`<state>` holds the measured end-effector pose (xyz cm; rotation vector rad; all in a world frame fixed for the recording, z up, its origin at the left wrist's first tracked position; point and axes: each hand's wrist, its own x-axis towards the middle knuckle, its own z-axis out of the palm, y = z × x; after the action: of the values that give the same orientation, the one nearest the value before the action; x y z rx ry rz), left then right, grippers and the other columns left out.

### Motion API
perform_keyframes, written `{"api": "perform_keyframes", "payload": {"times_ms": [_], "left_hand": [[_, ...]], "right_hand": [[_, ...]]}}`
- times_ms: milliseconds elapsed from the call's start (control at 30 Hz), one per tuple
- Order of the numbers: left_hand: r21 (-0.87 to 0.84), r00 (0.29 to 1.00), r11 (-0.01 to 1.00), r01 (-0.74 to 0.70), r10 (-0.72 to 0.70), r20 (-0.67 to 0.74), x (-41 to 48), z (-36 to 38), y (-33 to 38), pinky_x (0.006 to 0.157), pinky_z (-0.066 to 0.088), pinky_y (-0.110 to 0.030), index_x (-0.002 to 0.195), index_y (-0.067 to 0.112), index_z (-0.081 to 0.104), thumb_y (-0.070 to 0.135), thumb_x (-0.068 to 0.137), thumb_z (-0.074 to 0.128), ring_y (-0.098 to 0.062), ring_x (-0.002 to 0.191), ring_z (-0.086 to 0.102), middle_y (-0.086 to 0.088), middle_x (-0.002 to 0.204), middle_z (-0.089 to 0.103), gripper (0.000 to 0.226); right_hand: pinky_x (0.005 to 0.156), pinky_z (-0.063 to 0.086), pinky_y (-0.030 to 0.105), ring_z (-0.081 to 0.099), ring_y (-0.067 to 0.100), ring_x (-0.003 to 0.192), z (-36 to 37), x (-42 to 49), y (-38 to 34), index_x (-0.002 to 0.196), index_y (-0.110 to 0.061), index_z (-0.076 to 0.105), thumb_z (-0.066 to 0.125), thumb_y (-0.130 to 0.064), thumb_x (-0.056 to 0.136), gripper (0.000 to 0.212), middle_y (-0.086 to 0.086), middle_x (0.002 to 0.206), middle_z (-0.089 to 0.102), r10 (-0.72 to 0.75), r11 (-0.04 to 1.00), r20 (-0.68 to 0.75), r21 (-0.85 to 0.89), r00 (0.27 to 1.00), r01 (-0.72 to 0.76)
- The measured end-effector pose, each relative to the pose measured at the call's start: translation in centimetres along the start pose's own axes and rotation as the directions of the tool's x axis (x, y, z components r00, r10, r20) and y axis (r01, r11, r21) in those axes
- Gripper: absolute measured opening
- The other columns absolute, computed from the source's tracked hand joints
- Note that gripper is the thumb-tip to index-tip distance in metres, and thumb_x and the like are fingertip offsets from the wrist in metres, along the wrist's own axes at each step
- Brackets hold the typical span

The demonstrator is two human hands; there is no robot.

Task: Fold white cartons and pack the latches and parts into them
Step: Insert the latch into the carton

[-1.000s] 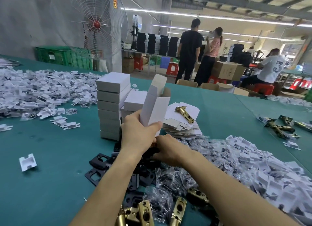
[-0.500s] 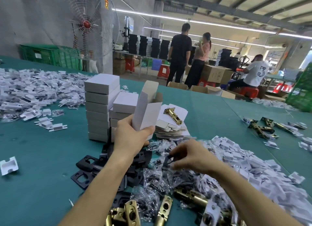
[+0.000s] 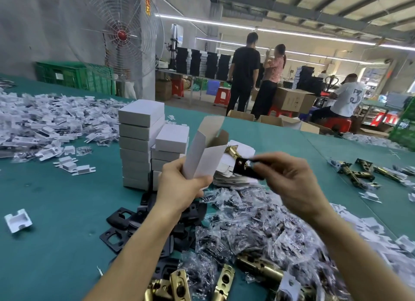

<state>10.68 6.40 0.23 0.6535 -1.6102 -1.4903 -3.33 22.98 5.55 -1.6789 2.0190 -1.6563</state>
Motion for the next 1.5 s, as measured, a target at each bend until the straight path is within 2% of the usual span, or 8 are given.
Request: {"api": "perform_keyframes", "payload": {"times_ms": [67, 233, 333, 800, 1033, 1233, 1400, 1500], "left_hand": [[-0.026, 0.998, 1.000, 0.010, -0.008, 0.069, -0.3, 0.1, 0.2, 0.063, 0.063, -0.037, 0.091, 0.026, 0.072, 0.004, 0.068, 0.088, -0.026, 0.084, 0.071, -0.003, 0.094, 0.071, 0.036], [-0.046, 0.981, 0.999, 0.003, 0.006, 0.194, -1.0, 0.7, 0.6, 0.065, 0.063, -0.041, 0.085, 0.024, 0.078, 0.015, 0.057, 0.082, -0.030, 0.085, 0.069, -0.013, 0.093, 0.072, 0.029], [-0.054, 0.968, 0.998, 0.017, -0.003, 0.249, -1.1, 0.6, 0.6, 0.067, 0.063, -0.042, 0.093, 0.014, 0.077, 0.006, 0.064, 0.086, -0.036, 0.091, 0.068, -0.020, 0.101, 0.070, 0.031], [0.002, 0.956, 1.000, 0.028, -0.027, 0.292, -1.0, 0.8, 0.1, 0.070, 0.063, -0.049, 0.090, 0.012, 0.075, -0.007, 0.071, 0.084, -0.019, 0.074, 0.066, -0.007, 0.087, 0.070, 0.028], [0.022, 0.951, 0.999, 0.030, -0.036, 0.307, -1.0, 0.9, -0.1, 0.068, 0.062, -0.043, 0.093, 0.012, 0.075, -0.004, 0.071, 0.085, -0.019, 0.075, 0.066, -0.004, 0.088, 0.069, 0.029], [0.013, 0.948, 1.000, 0.003, -0.006, 0.319, -0.8, 0.8, -0.2, 0.067, 0.063, -0.047, 0.093, 0.012, 0.076, -0.004, 0.072, 0.085, -0.016, 0.072, 0.068, 0.001, 0.084, 0.071, 0.028], [0.025, 0.945, 1.000, 0.012, -0.020, 0.326, -0.9, 1.1, -0.5, 0.064, 0.063, -0.045, 0.093, 0.017, 0.076, -0.002, 0.072, 0.085, -0.019, 0.075, 0.070, 0.000, 0.087, 0.072, 0.030], [-0.028, 0.957, 0.999, 0.030, -0.020, 0.290, -0.8, 1.1, -0.5, 0.059, 0.061, -0.037, 0.100, 0.012, 0.075, 0.000, 0.072, 0.086, -0.022, 0.077, 0.072, -0.011, 0.099, 0.071, 0.033]], "right_hand": [[0.049, 0.045, 0.018, 0.057, 0.007, 0.055, -0.7, 0.7, -1.5, 0.098, -0.025, 0.073, 0.067, -0.014, 0.084, 0.019, -0.004, 0.073, 0.072, -0.059, 0.995, -0.034, 0.081, 0.998, 0.062], [0.062, 0.054, 0.029, 0.068, 0.012, 0.068, -0.5, 2.0, -3.5, 0.092, -0.018, 0.079, 0.075, -0.014, 0.084, 0.010, -0.004, 0.078, 0.074, -0.265, 0.911, -0.048, -0.339, 0.963, 0.234], [0.064, 0.053, 0.036, 0.064, 0.015, 0.071, 0.1, 2.4, -3.8, 0.092, -0.014, 0.080, 0.077, -0.012, 0.084, 0.009, 0.003, 0.084, 0.070, -0.328, 0.865, -0.077, -0.424, 0.942, 0.267], [0.070, 0.052, 0.043, 0.064, 0.029, 0.081, 1.1, 3.6, -4.3, 0.098, -0.026, 0.076, 0.072, -0.018, 0.089, 0.012, 0.004, 0.089, 0.073, -0.197, 0.790, 0.201, -0.547, 0.960, 0.277], [0.063, 0.042, 0.034, 0.054, 0.023, 0.090, 1.4, 3.9, -4.5, 0.095, -0.029, 0.073, 0.066, -0.030, 0.093, 0.008, -0.002, 0.090, 0.060, -0.077, 0.623, 0.228, -0.749, 0.971, 0.226], [0.071, 0.054, 0.040, 0.065, 0.026, 0.082, 1.2, 4.1, -4.7, 0.096, -0.033, 0.077, 0.071, -0.022, 0.088, 0.015, -0.003, 0.089, 0.073, -0.024, 0.766, 0.230, -0.621, 0.973, 0.166], [0.076, 0.056, 0.041, 0.065, 0.028, 0.087, 0.7, 5.0, -4.6, 0.100, -0.029, 0.078, 0.065, -0.013, 0.090, 0.022, 0.004, 0.095, 0.075, 0.113, 0.720, 0.329, -0.677, 0.938, 0.151], [0.076, 0.055, 0.035, 0.063, 0.008, 0.076, 0.6, 4.3, -4.4, 0.099, -0.025, 0.079, 0.062, -0.008, 0.089, 0.026, -0.006, 0.090, 0.076, -0.030, 0.819, 0.181, -0.560, 0.983, 0.128]]}}
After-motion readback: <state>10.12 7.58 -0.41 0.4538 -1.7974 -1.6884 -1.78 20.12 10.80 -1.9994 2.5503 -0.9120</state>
